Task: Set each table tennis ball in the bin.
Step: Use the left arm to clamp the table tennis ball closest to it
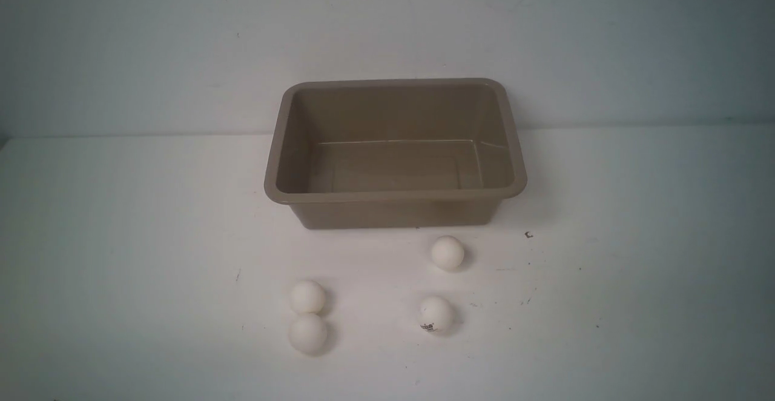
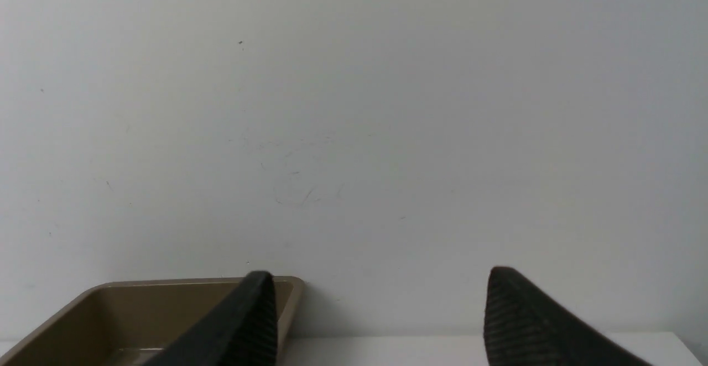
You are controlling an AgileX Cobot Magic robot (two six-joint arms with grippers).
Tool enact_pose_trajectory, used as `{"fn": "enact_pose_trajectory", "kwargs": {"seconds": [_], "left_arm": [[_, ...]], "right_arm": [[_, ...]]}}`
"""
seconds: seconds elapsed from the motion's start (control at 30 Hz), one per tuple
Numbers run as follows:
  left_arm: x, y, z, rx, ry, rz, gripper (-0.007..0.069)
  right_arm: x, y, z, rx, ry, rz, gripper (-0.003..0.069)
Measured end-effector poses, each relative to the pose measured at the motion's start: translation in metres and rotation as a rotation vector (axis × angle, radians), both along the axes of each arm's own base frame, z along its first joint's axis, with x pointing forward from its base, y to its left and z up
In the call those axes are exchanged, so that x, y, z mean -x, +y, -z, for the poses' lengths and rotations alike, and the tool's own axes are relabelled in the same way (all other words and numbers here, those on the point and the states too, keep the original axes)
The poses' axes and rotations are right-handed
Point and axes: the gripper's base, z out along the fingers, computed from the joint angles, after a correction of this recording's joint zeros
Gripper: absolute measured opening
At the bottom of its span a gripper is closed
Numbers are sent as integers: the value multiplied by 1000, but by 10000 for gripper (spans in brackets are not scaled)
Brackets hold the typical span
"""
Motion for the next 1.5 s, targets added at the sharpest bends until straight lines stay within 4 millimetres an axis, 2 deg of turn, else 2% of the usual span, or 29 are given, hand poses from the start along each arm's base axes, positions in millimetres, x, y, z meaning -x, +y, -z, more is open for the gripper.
{"fn": "enact_pose_trajectory", "kwargs": {"seconds": [0.33,0.7,0.83,0.97,1.5], "left_arm": [[-1,1,-2,-38,-25,1,457],[-3,-1,-10,2,-126,11,457],[-4,-3,-15,152,-182,-1,457],[-5,-6,-20,400,-246,-23,457],[-5,-8,-26,762,-287,-51,457]], "right_arm": [[0,4,7,-16,82,-41,461],[0,5,12,-6,132,-56,461],[0,5,13,-4,145,-60,461],[0,6,15,-6,166,-69,461],[0,7,17,14,190,-79,461]]}}
